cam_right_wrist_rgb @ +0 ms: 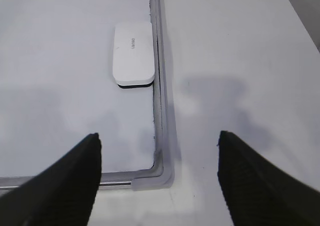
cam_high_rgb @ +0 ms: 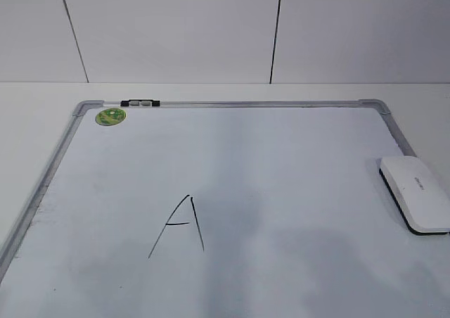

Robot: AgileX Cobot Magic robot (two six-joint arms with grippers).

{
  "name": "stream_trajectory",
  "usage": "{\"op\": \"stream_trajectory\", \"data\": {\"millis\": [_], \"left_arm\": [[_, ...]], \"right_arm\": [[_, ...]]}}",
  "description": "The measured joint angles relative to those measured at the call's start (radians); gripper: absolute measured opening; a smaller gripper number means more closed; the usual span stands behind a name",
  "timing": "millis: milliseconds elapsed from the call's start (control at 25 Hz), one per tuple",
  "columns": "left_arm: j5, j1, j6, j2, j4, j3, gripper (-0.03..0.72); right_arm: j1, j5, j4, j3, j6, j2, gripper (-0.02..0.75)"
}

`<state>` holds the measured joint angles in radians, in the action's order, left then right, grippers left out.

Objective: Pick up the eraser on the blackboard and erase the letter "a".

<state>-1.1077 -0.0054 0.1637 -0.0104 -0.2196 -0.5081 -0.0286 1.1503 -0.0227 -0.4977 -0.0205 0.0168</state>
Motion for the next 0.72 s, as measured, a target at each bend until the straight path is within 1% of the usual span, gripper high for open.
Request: {"op": "stream_trajectory", "data": {"millis": [720], "left_arm": [[0.000,0.000,0.000,0.000,0.000,0.000,0.237]], "right_arm": [[0.002,0.000,0.000,0.000,0.000,0.000,0.577]]}}
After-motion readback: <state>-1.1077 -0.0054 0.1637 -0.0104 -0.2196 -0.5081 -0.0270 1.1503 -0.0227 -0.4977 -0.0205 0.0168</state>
